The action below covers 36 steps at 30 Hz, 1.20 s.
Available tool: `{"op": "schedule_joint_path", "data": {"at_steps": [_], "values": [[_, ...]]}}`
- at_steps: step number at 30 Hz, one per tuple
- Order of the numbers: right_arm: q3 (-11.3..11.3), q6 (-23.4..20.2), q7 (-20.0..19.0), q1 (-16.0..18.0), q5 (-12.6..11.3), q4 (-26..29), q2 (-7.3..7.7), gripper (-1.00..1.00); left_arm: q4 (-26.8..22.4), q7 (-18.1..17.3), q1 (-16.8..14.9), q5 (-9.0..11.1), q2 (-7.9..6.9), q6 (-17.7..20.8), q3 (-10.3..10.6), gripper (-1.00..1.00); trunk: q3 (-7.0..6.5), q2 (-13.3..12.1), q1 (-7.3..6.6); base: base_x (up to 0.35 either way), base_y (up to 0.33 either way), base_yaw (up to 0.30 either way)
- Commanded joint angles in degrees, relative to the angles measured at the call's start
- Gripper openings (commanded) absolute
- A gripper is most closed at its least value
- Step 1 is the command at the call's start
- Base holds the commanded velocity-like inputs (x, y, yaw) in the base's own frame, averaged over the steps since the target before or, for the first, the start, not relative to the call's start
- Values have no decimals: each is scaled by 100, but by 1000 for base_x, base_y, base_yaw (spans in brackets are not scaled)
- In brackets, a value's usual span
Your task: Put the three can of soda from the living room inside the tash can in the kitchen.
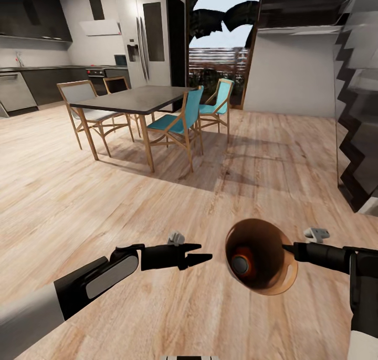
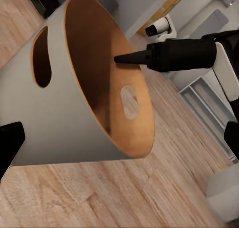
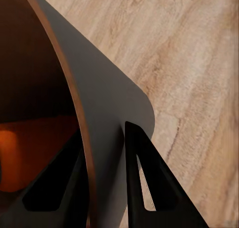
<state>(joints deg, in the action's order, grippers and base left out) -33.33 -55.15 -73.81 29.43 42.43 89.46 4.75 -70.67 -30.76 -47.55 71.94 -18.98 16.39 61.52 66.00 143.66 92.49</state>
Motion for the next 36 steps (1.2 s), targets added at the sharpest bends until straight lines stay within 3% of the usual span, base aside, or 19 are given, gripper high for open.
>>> {"op": "schedule_joint_path", "data": {"at_steps": [1,8,9,21,36], "values": [[2,-29,-19,2,-30,2,-1,-100,0,0,0,1,3,-33,0,100,-1,0,-1,0,0,0],[3,115,-24,1,115,2,-1,-100,9,0,0,4,34,-180,6,100,-1,0,-1,0,0,23],[3,-479,-23,3,-543,2,-1,-100,9,0,0,4,34,-180,4,100,-1,0,-1,0,0,162],[2,-479,-22,1,-543,36,-1,-100,18,29,-2,4,119,-171,9,100,-1,0,-1,0,0,241],[17,-485,-27,1,-543,37,-10,-100,18,15,0,-5,123,-195,9,100,4,0,-1,0,0,253]]}}
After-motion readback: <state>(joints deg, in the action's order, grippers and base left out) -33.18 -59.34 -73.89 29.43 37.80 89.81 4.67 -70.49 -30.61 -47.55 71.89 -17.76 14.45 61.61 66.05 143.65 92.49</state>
